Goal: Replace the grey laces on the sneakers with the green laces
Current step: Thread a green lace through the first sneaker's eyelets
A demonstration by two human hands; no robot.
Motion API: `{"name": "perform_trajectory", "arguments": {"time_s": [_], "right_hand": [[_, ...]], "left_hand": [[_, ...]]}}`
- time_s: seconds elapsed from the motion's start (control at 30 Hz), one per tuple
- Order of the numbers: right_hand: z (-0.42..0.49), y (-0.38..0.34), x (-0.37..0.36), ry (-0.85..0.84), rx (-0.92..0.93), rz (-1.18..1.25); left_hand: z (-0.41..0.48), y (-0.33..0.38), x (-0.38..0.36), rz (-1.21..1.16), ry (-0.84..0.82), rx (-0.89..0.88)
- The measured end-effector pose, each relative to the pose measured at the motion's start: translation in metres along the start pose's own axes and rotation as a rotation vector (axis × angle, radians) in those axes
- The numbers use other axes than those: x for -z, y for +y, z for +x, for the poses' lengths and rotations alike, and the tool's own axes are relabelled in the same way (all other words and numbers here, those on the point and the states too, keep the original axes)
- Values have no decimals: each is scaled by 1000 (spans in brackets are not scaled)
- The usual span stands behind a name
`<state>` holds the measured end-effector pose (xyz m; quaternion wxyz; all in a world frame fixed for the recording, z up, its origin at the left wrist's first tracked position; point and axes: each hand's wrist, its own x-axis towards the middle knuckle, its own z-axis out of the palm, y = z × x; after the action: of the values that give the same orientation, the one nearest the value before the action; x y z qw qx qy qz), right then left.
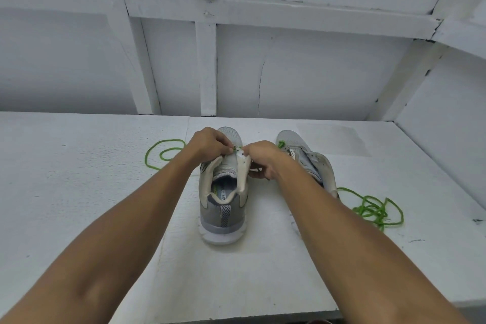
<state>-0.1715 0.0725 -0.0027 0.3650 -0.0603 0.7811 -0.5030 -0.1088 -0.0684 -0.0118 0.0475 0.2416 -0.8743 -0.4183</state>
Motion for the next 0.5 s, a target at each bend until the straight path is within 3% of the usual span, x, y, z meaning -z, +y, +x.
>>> {"name": "perform_trajectory", "arguments": {"time_s": [0.5], "right_hand": [[7,-6,5,-32,13,-121]], "left_hand": [[4,10,-5,82,28,-25]]}}
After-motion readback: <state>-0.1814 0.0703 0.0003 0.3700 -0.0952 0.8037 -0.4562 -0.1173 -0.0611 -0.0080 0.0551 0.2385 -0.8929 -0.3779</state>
